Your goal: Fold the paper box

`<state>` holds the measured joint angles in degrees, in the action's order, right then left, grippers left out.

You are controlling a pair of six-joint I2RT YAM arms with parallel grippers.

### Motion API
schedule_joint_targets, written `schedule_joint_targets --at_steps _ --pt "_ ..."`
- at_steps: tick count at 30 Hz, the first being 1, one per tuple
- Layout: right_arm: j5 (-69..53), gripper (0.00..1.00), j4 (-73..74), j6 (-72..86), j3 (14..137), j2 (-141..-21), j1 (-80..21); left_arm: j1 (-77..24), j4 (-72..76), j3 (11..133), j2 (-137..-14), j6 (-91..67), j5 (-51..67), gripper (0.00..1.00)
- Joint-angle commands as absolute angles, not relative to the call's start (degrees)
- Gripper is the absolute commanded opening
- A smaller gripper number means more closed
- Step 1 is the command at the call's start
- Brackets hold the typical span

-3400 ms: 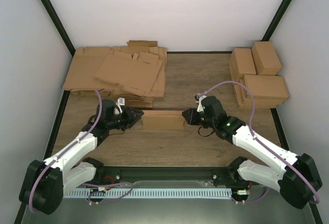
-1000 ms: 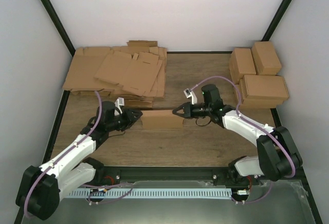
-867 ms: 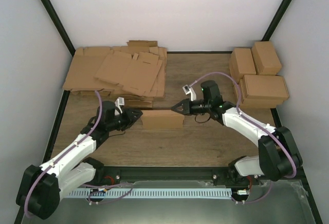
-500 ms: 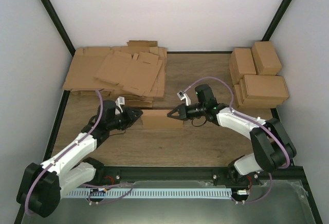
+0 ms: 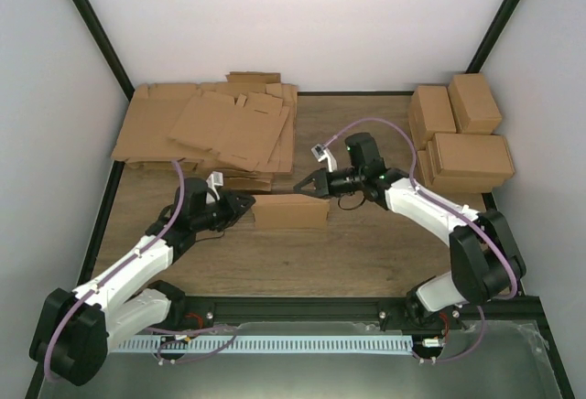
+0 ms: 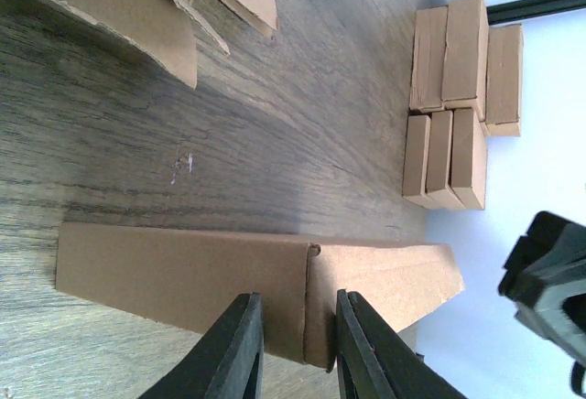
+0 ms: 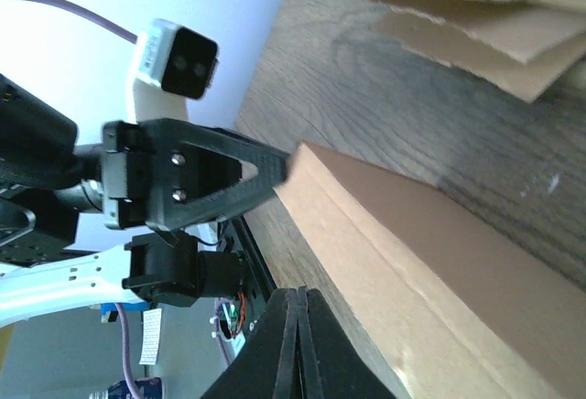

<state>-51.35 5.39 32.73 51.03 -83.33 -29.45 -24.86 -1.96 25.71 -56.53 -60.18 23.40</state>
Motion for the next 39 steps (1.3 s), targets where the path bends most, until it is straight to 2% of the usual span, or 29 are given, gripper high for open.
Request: schedule_joint_targets --at_steps 1,6,16,19,23,26,28,30,32,33,39 --pt "-51.28 0.01 9.8 30.23 55.06 -82.77 -28.97 -25.53 -8.21 24.93 -57.92 -59.37 23.02 0.24" --pt "-54.86 0.01 7.42 30.58 51.16 -83.51 -24.79 -25.57 -9.17 25.56 -57.21 -58.98 22.54 0.24" --pt "-58.17 0.01 -1.86 30.27 42.07 -90.43 -24.07 -25.56 -9.78 25.95 -56.54 -58.98 22.05 0.26" --pt "-58.71 0.01 -4.17 30.55 40.48 -91.37 -23.7 -25.55 -12.03 27.98 -56.11 -57.75 21.66 0.35" --pt "-57.91 0.01 -2.37 29.47 41.0 -90.27 -23.54 -25.49 -20.61 37.47 -55.68 -52.27 19.61 0.51" --pt "-57.83 0.01 -0.96 28.81 41.86 -89.91 -23.38 -25.48 -26.02 45.03 -56.81 -48.68 20.02 0.54" --pt "-57.77 0.01 -0.73 28.74 42.07 -89.68 -23.39 -25.44 -26.43 47.99 -58.41 -47.85 23.3 0.48" --pt "-57.57 0.01 -0.49 28.76 42.27 -89.64 -23.38 -25.44 -23.4 48.2 -60.3 -48.19 29.01 0.32" --pt "-57.48 0.01 -0.44 28.75 42.37 -89.56 -23.38 -25.56 -18.62 46.66 -62.85 -48.9 35.26 0.08" --pt "-57.4 0.01 -0.32 28.81 42.44 -89.58 -23.4 -25.57 -16.79 45.83 -64.25 -49.16 37.93 0.04" --pt "-57.18 0.01 0.14 28.49 42.51 -89.46 -23.41 -25.59 -8.79 41.07 -71.14 -47.04 44.49 0.04"
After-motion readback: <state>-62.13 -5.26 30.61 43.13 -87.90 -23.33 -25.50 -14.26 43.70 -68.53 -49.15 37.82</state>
